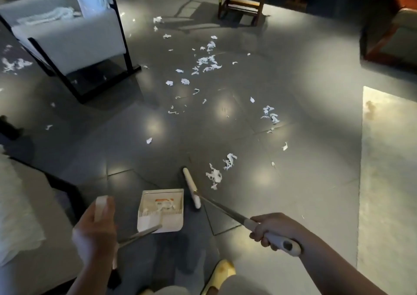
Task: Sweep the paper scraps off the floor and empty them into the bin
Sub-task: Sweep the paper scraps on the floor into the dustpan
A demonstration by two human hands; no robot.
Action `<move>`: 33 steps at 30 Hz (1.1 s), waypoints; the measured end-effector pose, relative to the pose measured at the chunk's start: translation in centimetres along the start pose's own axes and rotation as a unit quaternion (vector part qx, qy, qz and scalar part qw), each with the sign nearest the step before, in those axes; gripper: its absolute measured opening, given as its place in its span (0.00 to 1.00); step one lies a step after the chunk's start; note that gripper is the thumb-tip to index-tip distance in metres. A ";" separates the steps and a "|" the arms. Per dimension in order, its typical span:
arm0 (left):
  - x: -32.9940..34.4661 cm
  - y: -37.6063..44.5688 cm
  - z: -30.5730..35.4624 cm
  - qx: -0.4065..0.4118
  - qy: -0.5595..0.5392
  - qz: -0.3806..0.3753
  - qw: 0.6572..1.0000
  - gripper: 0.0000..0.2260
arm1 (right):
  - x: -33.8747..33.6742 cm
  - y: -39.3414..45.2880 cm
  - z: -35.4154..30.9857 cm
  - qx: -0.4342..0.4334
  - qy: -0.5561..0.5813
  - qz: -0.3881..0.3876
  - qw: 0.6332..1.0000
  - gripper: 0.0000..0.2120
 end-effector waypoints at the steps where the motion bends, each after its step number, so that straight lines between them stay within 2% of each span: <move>1: 0.1 0.0 0.2 -0.006 -0.004 0.004 1.000 0.23 | 0.1 0.1 0.7 0.011 0.023 -0.030 0.999 0.15; 3: 0.6 0.0 0.4 -0.019 -0.010 0.003 1.000 0.25 | -0.4 0.6 1.9 0.026 0.034 -0.042 0.998 0.19; 6: 1.8 -1.1 1.6 0.002 0.013 -0.030 0.999 0.23 | -2.3 1.0 1.7 0.027 -0.009 -0.007 1.000 0.23; 9: 2.6 -2.0 2.3 0.027 0.022 -0.048 0.998 0.20 | -4.0 1.3 -0.4 0.009 -0.062 0.042 0.997 0.19; 12: 3.2 -1.9 1.5 0.014 0.023 -0.054 0.998 0.20 | -4.4 1.3 -2.9 -0.021 -0.109 0.100 0.989 0.10; 13: 3.3 -2.0 1.6 0.013 0.019 -0.056 0.998 0.19 | -4.5 1.1 -3.1 -0.027 -0.111 0.130 0.985 0.12; 16: 3.5 -2.0 3.1 0.043 -0.002 -0.076 0.996 0.15 | -5.5 0.3 -1.9 -0.041 -0.024 0.202 0.978 0.26; 18: 4.3 -1.2 3.5 0.059 -0.006 -0.095 0.994 0.14 | -5.7 -0.9 -0.6 -0.045 0.047 0.215 0.974 0.28; 21: 6.1 1.1 3.8 0.058 0.003 -0.110 0.992 0.18 | -5.5 -3.1 1.2 -0.037 0.137 0.213 0.967 0.25; 24: 8.6 2.9 6.3 0.093 0.015 -0.152 0.984 0.19 | -4.5 -5.1 2.7 -0.015 0.171 0.215 0.962 0.23; 26: 10.1 3.5 8.7 0.130 0.021 -0.187 0.974 0.17 | -3.0 -5.9 3.6 0.004 0.175 0.238 0.955 0.23; 30: 12.4 6.4 11.1 0.147 0.039 -0.236 0.960 0.15 | 1.4 -5.6 4.8 0.056 0.202 0.305 0.929 0.24; 33: 13.9 8.5 12.3 0.153 0.031 -0.269 0.950 0.16 | 4.0 -4.6 5.1 0.082 0.254 0.320 0.909 0.16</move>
Point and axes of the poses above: each hand's wrist, its own y-axis towards the middle knuckle, its own x-axis out of the palm, z = x × y, the point moved 10 cm from there along y, towards the middle knuckle, and after that the axes turned 3 degrees about -z, right-handed, at the moved point
